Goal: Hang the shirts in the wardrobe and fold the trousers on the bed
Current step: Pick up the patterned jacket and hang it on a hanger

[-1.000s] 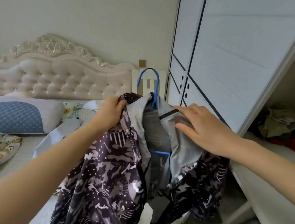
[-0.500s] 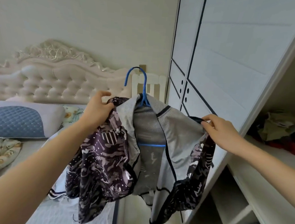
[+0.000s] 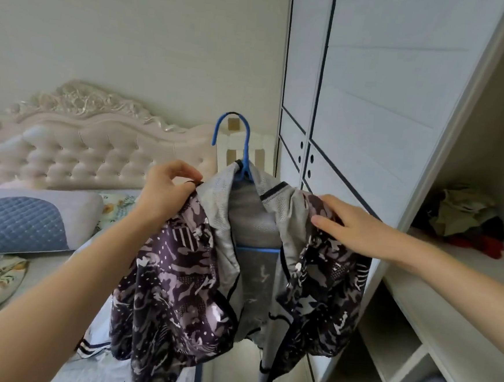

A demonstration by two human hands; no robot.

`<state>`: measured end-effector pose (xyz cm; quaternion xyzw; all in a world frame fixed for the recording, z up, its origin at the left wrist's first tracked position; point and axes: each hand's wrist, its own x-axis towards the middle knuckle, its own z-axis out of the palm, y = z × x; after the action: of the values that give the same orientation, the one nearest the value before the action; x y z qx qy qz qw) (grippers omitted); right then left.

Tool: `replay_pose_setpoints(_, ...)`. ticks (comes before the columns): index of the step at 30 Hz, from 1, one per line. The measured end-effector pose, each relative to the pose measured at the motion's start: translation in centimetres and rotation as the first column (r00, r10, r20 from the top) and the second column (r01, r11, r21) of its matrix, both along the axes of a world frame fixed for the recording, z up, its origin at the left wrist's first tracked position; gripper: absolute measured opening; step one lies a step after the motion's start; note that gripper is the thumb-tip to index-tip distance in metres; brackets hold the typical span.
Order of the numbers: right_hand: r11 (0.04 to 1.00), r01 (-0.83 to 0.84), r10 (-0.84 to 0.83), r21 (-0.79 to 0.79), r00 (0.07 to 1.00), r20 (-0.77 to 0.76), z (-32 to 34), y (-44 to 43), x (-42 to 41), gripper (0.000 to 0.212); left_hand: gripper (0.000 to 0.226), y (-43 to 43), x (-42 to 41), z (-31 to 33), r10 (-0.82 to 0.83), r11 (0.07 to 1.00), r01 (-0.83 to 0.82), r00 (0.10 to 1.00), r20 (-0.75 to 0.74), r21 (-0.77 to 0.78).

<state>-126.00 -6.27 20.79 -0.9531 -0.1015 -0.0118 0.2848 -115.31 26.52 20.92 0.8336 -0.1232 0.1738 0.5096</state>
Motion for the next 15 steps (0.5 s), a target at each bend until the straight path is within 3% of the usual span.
replay_pose_setpoints(2,0.992,0.012,0.001,-0.123,0.995,0.103,-0.8,0.4,-0.7,0.025,0.033,0.0,0.5,0.0,0.015,0.997,-0.016,1.0,0.019,0.071)
replay_pose_setpoints(4,0.949,0.079,0.012,-0.306,0.958,0.286,-1.3,1.3,-1.3,0.025,0.034,-0.3,0.9,0.0,0.021,0.995,-0.021,1.0,0.001,0.096)
replay_pose_setpoints(6,0.85,0.248,0.029,-0.465,0.859,0.511,-1.5,2.0,-1.6,0.044,0.035,-0.6,1.0,0.1,0.023,0.997,-0.022,1.0,-0.015,0.077)
replay_pose_setpoints(8,0.788,0.38,0.036,-0.484,0.757,0.653,-1.6,2.6,-1.8,0.064,0.037,-0.8,1.1,0.0,-0.001,0.999,0.002,1.0,-0.031,0.04)
replay_pose_setpoints(12,0.784,0.328,0.177,-0.527,0.695,0.697,-2.6,3.5,-1.7,0.057,0.033,-1.1,0.9,0.1,-0.066,0.998,0.065,0.996,-0.055,-0.016)
replay_pose_setpoints(15,0.771,0.37,0.191,-0.518,0.642,0.742,-3.1,3.5,-2.0,0.047,0.028,-1.4,0.3,0.0,-0.144,0.989,0.144,0.988,-0.057,0.009)
